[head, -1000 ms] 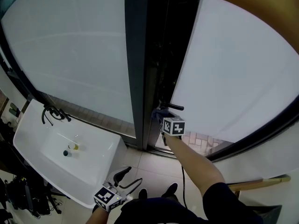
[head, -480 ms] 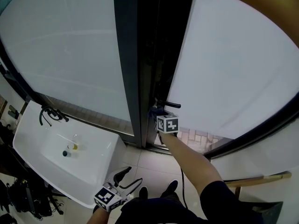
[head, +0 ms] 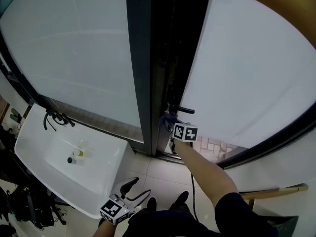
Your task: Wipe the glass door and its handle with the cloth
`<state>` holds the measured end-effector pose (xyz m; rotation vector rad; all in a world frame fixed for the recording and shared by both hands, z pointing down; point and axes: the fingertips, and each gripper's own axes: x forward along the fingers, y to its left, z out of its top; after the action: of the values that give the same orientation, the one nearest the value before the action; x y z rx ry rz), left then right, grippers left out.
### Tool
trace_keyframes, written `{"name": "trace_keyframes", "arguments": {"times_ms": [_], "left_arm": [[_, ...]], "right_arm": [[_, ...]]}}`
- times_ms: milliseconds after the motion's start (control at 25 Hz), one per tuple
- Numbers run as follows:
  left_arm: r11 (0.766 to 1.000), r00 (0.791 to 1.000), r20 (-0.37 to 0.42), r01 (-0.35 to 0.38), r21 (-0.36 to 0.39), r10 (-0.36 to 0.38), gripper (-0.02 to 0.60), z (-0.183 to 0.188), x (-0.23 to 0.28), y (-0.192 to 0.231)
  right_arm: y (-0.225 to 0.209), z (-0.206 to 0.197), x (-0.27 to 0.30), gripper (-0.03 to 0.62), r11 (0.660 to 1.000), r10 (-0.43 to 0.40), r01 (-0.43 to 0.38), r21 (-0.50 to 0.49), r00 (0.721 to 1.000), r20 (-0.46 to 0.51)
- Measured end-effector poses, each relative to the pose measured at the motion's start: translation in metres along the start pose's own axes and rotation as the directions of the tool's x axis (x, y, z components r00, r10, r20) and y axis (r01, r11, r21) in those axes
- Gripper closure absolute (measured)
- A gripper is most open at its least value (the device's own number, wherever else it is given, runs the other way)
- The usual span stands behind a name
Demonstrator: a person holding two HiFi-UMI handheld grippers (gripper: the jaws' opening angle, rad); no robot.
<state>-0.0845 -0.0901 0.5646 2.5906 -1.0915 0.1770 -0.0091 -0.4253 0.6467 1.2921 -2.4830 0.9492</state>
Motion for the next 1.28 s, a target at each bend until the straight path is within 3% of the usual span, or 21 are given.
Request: {"name": "trace_keyframes", "arguments": {"times_ms": [320, 440, 640, 800, 960, 1120, 1280], "left_arm": [[1.000, 0.999, 0.026, 0.025, 0.016, -0.025, 0.321, 0.012, 0.008, -0.008], [1.000, 1.000, 0.023, 0.012, 0.006, -0.012, 0.321, 0.011, 0.006, -0.007], [1.000, 1.000, 0.022, -0.016, -0.011, 0.017, 0.321, 0.008, -0.001, -0.004], [1.000, 0.999, 0.027, -0.024, -0.007, 0.024, 0.321, 0.009, -0.002, -0.006], [1.000, 0.999, 0.028, -0.016, 0.003, 0.016, 0.321, 0.010, -0.002, -0.011], [1.000, 1.000, 0.026, 0.004, 0.008, -0.004, 0.321, 0.010, -0.003, -0.018], [0.999, 0.999, 0.018, 0.048, 0.013, -0.048, 0.321, 0.006, -0.005, -0.021]], "right_arm": [[0.012, 0.014, 0.007, 0.456, 0.989, 0.030, -0.034, 0.146, 0.999, 0.031], [0.013, 0.010, 0.015, 0.457, 0.994, -0.008, 0.010, 0.112, 1.000, -0.021], [0.009, 0.003, 0.022, 0.457, 1.000, -0.016, 0.017, 0.015, 0.998, -0.068], [0.007, -0.002, 0.027, 0.459, 1.000, -0.021, 0.022, 0.001, 0.996, -0.089], [0.000, -0.024, 0.028, 0.457, 0.999, -0.047, 0.044, -0.021, 0.984, -0.174], [0.012, -0.051, 0.009, 0.456, 0.998, 0.039, -0.045, -0.033, 0.984, -0.174], [0.047, -0.068, -0.037, 0.456, 0.975, 0.153, -0.169, -0.144, 0.981, -0.120]]}}
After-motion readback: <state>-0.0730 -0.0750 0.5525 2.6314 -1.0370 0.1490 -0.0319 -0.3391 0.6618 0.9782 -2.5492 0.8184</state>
